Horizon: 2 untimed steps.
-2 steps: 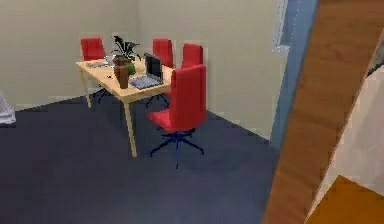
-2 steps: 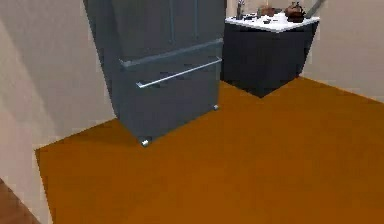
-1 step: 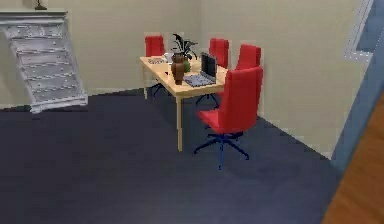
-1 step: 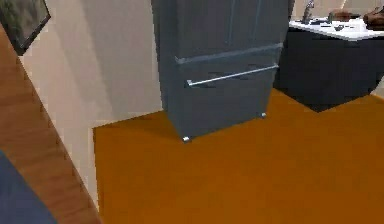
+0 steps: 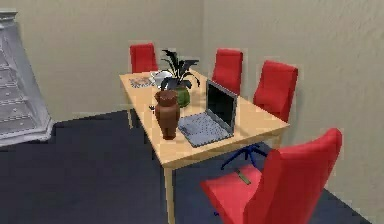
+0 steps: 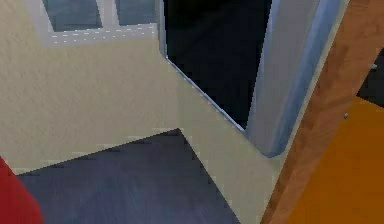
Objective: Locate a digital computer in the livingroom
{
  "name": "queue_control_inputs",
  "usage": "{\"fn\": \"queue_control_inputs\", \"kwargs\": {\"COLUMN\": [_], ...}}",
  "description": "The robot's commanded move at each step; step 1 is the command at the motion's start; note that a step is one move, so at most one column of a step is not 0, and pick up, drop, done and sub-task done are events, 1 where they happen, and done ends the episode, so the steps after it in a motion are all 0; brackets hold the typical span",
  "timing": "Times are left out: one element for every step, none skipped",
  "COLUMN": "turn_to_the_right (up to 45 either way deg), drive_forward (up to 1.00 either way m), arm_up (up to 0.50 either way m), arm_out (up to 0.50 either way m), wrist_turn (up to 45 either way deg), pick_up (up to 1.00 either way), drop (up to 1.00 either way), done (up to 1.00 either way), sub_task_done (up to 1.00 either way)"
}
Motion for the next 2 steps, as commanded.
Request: {"fn": "queue_control_inputs", "kwargs": {"turn_to_the_right": [0.0, 0.0], "drive_forward": [0.10, 0.00], "arm_up": [0.00, 0.00], "arm_out": [0.00, 0.00], "wrist_turn": [0.0, 0.0], "pick_up": [0.00, 0.00], "drop": [0.00, 0.00], "done": [0.00, 1.00], "sub_task_done": [0.00, 0.00]}}
